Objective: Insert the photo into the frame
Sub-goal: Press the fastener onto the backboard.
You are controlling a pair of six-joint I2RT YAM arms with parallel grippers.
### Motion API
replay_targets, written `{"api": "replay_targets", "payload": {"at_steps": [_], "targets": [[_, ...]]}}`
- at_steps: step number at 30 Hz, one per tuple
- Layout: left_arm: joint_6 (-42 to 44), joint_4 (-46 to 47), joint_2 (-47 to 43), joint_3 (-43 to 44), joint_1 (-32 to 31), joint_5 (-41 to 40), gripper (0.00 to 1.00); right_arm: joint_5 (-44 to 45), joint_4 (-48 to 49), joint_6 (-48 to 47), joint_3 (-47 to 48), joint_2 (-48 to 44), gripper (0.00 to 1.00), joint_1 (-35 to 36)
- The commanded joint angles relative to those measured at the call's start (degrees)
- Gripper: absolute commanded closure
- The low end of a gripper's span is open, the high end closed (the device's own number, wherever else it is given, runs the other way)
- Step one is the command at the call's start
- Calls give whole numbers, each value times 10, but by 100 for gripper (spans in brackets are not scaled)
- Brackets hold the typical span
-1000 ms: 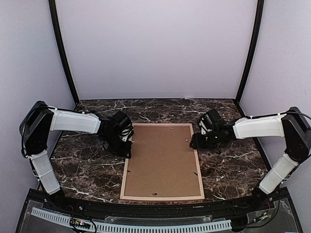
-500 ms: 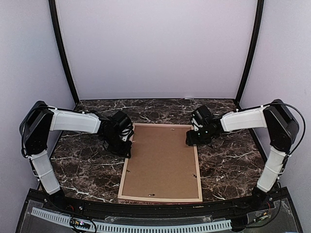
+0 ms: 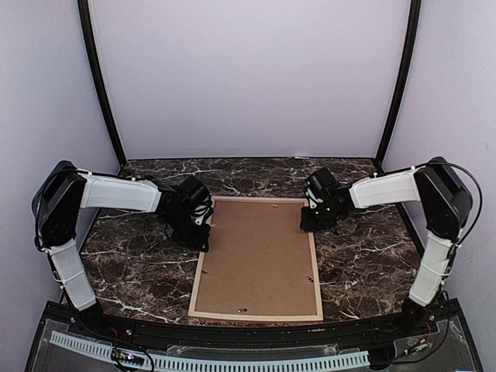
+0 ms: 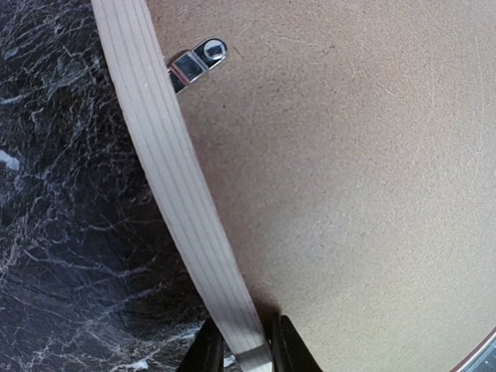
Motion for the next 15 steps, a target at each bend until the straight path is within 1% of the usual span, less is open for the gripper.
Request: {"api": "replay_targets", "payload": {"at_steps": [1, 6, 10, 15], "targets": [[21, -6, 8, 5, -2, 3, 78, 1, 14, -1, 10, 19, 64, -7], [22, -7, 8, 5, -2, 4, 78, -10, 22, 11, 10, 23, 68, -12], [23, -7, 9, 5, -2, 4, 78, -41, 38, 26, 7, 27, 69, -19], [23, -6, 8, 4, -2, 4, 79, -67, 52, 40, 10, 33, 61, -22]]}}
